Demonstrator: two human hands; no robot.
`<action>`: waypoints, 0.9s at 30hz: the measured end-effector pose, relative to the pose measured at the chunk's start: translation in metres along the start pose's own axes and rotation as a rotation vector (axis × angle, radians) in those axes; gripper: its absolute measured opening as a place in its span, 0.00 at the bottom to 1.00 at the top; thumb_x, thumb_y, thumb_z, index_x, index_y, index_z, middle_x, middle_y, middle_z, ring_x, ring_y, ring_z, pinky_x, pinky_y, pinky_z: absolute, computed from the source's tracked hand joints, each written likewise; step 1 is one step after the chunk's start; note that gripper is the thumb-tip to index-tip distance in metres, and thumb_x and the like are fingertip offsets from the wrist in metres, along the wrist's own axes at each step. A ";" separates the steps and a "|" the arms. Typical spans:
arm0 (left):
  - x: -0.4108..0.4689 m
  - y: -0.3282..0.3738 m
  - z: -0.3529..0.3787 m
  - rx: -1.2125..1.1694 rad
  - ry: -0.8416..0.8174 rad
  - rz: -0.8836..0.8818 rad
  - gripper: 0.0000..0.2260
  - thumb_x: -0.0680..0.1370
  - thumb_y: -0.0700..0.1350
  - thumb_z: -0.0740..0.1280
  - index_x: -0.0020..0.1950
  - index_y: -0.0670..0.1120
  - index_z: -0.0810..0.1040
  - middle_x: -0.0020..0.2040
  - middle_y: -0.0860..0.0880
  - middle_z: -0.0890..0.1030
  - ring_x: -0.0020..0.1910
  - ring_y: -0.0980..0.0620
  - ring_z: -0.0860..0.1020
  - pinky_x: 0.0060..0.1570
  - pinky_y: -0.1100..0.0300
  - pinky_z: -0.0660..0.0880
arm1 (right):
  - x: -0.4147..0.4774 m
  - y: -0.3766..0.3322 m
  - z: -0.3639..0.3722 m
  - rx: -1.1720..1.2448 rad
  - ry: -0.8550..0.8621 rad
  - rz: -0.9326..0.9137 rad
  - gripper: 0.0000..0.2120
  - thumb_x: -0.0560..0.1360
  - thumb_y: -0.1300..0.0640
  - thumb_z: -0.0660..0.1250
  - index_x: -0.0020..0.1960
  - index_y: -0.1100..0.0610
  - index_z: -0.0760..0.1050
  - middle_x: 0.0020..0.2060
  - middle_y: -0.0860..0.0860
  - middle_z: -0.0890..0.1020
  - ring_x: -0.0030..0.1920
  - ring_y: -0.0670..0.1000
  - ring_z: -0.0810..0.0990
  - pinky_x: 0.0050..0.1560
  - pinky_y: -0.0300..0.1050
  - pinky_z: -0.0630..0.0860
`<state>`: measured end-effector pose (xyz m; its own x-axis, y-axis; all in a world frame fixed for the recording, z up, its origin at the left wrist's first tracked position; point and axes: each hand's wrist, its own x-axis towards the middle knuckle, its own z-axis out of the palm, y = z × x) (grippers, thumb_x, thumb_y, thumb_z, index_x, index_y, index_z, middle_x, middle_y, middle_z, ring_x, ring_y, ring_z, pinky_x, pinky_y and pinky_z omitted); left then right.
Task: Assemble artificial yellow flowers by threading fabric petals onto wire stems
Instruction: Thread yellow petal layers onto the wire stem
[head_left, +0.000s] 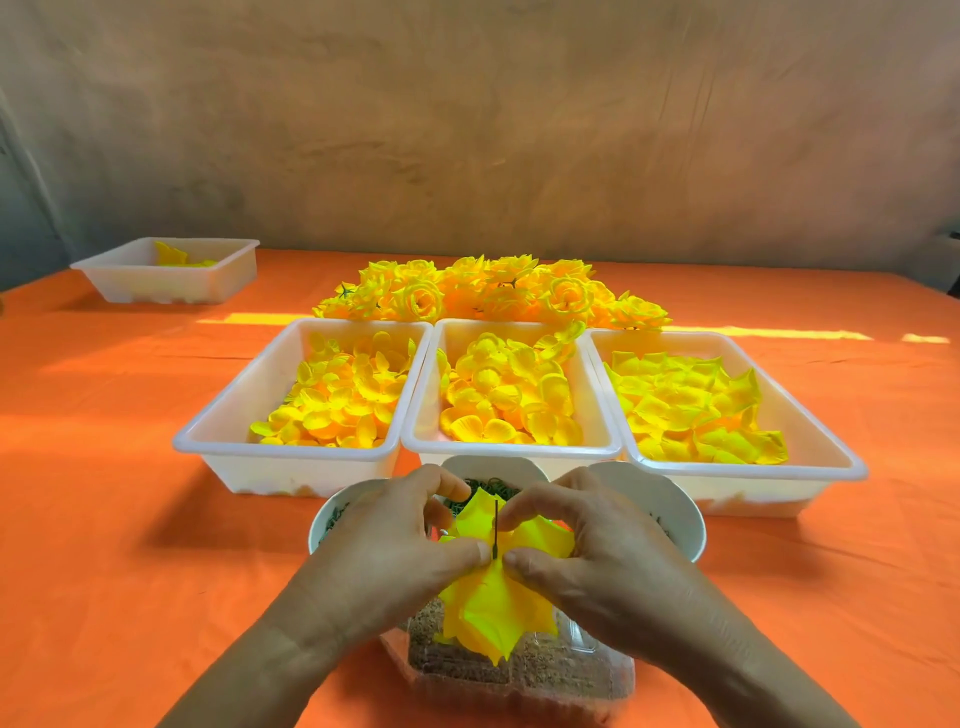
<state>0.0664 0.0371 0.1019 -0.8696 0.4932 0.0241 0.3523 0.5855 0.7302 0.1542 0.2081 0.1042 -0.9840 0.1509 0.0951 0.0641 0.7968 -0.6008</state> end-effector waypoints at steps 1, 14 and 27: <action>-0.001 0.000 -0.003 0.042 0.045 0.035 0.17 0.70 0.53 0.75 0.57 0.61 0.75 0.50 0.58 0.75 0.47 0.61 0.77 0.52 0.59 0.76 | -0.001 0.000 -0.003 -0.005 -0.004 0.006 0.13 0.71 0.40 0.67 0.55 0.32 0.72 0.49 0.38 0.71 0.47 0.37 0.72 0.43 0.29 0.66; 0.016 -0.008 0.017 -0.317 -0.256 0.274 0.08 0.66 0.60 0.76 0.43 0.63 0.85 0.59 0.71 0.74 0.64 0.70 0.71 0.61 0.61 0.69 | 0.009 0.018 -0.041 0.145 0.148 0.159 0.08 0.76 0.51 0.66 0.52 0.39 0.79 0.46 0.46 0.78 0.40 0.45 0.73 0.46 0.41 0.67; 0.012 -0.025 0.032 -0.254 -0.222 0.295 0.13 0.63 0.66 0.72 0.46 0.68 0.84 0.63 0.75 0.70 0.67 0.71 0.67 0.67 0.58 0.67 | 0.017 0.064 -0.034 0.163 0.234 0.293 0.06 0.76 0.54 0.66 0.50 0.45 0.80 0.47 0.42 0.81 0.25 0.44 0.79 0.31 0.37 0.70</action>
<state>0.0587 0.0490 0.0617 -0.6401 0.7573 0.1295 0.4537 0.2364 0.8592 0.1477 0.2816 0.0943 -0.8624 0.5017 0.0678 0.2906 0.6003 -0.7451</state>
